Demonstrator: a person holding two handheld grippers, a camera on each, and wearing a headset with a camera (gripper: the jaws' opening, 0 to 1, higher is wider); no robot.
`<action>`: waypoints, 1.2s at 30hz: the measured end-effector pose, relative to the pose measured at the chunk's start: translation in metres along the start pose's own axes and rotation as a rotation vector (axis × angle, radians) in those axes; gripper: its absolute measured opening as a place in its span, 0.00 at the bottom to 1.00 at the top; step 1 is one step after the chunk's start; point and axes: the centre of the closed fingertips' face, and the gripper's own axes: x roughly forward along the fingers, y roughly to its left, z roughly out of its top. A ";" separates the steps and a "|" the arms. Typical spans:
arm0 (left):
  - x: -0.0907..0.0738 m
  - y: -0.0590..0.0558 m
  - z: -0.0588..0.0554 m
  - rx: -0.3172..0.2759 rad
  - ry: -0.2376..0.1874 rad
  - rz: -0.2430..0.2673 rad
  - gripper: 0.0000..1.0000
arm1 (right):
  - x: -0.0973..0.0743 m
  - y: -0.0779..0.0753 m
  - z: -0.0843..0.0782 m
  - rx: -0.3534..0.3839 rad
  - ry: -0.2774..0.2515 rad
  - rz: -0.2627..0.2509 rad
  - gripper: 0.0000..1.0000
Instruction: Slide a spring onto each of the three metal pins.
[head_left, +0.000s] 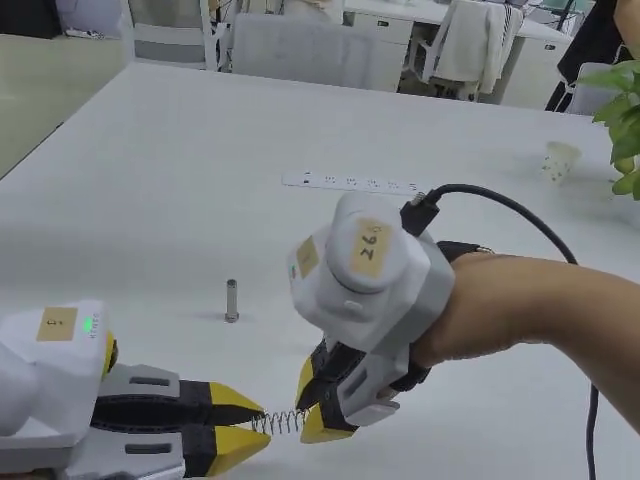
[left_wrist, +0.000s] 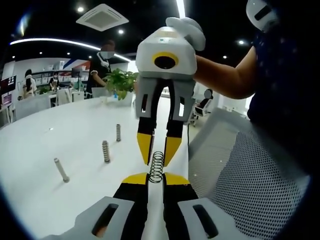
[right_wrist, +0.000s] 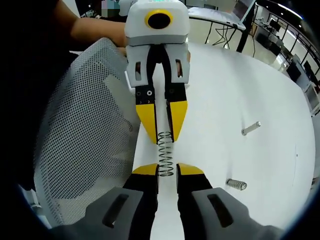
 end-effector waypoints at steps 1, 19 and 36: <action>0.000 0.000 0.001 0.001 -0.001 0.002 0.02 | 0.002 0.000 -0.002 0.003 0.004 0.001 0.11; -0.001 0.001 0.006 0.007 -0.012 0.010 0.02 | 0.003 0.000 -0.004 0.028 -0.018 -0.004 0.09; 0.006 -0.004 -0.002 0.049 0.042 0.000 0.03 | -0.012 0.004 0.015 -0.002 -0.038 -0.017 0.09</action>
